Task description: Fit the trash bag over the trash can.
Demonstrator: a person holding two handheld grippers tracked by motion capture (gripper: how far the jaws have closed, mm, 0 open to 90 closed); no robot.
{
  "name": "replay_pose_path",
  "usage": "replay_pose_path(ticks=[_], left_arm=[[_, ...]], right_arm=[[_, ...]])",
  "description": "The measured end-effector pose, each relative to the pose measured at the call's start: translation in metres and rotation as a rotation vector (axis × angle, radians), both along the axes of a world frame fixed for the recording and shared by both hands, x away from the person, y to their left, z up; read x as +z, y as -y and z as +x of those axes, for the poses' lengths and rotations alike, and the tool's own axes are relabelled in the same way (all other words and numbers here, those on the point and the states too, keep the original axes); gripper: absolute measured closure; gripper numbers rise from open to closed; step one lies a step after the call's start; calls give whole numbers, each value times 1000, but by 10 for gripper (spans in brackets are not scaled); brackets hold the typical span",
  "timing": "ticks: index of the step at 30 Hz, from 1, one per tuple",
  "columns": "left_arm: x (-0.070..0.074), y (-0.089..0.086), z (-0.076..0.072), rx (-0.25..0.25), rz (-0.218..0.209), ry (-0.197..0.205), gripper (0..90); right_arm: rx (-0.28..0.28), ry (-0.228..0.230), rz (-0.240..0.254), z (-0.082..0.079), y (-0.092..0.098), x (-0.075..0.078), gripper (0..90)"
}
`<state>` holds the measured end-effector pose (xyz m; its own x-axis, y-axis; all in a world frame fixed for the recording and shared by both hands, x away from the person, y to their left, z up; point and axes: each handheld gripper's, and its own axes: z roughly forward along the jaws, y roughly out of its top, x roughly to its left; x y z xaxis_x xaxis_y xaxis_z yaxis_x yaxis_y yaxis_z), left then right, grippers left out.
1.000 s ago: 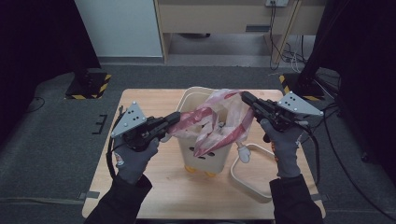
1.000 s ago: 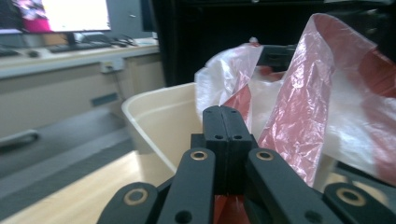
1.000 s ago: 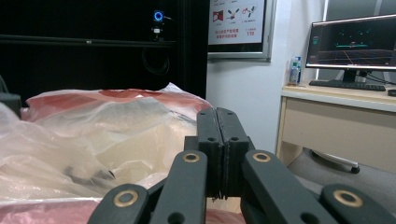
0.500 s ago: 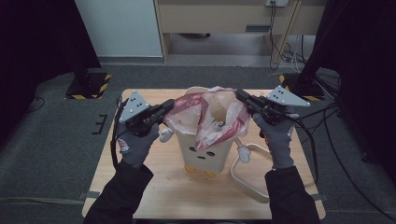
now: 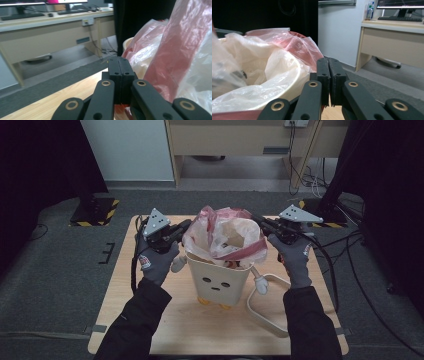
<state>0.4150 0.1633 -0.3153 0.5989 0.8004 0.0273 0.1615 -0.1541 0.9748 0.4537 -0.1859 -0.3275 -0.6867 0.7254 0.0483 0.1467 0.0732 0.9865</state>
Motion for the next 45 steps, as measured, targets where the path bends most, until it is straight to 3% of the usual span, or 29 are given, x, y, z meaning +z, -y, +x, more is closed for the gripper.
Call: replay_pose_path(ticks=[4,5,8,11,16,19,24,29,36,41,45], left_arm=[[-4,2,1,51,-4,0,900],[-5,1,2,73,12,0,900],[-9,-2,5,91,-5,-26,900],[-14,-2,6,67,-3,-54,900],[-14,-4,4,39,-36,-94,900],[-13,-11,1,16,-75,-65,809],[-9,-34,-8,13,-189,-26,693],[4,-52,-23,-20,-270,44,648],[17,-41,-30,-87,-246,87,590],[19,-28,-29,-132,-246,82,567],[20,-20,-26,-139,-229,65,570]], right_arm=[[3,-12,-3,2,-2,-5,874],[6,-15,-9,3,-3,-7,874],[13,-35,-33,5,-5,-11,874],[24,-64,-44,6,-7,-14,873],[27,-104,-58,5,-6,-14,865],[13,-92,-79,1,-3,-13,797],[-48,-43,8,-10,17,-9,675],[-54,17,76,-28,35,1,622],[-7,67,120,-55,38,17,576],[37,86,129,-71,33,26,560],[78,92,139,-82,29,33,554]])
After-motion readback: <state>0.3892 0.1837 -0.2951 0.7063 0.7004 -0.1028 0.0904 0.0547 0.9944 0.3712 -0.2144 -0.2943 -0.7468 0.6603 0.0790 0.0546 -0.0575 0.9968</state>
